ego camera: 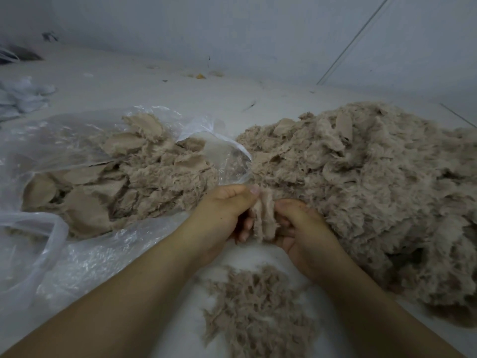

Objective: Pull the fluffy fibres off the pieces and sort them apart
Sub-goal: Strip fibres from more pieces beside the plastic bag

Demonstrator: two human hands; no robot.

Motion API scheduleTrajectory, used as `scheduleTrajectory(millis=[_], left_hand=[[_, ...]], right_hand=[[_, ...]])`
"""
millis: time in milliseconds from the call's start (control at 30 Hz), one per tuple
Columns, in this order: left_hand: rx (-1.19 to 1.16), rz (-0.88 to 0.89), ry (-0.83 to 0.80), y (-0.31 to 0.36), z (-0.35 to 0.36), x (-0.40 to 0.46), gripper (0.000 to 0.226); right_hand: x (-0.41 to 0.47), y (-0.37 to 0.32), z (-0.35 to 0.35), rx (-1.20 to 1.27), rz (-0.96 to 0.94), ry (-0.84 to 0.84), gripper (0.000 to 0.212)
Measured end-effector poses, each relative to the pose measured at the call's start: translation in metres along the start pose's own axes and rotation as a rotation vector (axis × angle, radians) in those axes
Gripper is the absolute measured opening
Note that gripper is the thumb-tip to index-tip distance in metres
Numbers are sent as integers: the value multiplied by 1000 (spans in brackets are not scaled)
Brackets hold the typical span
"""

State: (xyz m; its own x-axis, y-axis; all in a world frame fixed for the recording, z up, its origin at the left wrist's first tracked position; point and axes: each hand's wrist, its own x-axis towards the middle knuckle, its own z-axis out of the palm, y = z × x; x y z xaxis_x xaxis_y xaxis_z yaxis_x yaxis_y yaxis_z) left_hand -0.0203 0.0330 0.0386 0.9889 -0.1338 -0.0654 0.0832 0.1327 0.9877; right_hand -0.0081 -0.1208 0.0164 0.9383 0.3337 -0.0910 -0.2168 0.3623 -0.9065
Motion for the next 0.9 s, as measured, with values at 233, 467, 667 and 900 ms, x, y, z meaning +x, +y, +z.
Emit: scheduleTrajectory(millis=[233, 467, 667, 900], left_hand=[[79, -44, -15, 1, 2, -3, 36], [98, 4, 42, -5, 2, 0, 30], [81, 111, 49, -11, 0, 4, 20], [97, 199, 146, -7, 1, 4, 24]], right_hand=[[2, -1, -1, -85, 11, 27, 11], [1, -1, -4, -130, -27, -20, 29], [6, 2, -7, -121, 5, 29, 12], [3, 1, -7, -183, -58, -57, 27]])
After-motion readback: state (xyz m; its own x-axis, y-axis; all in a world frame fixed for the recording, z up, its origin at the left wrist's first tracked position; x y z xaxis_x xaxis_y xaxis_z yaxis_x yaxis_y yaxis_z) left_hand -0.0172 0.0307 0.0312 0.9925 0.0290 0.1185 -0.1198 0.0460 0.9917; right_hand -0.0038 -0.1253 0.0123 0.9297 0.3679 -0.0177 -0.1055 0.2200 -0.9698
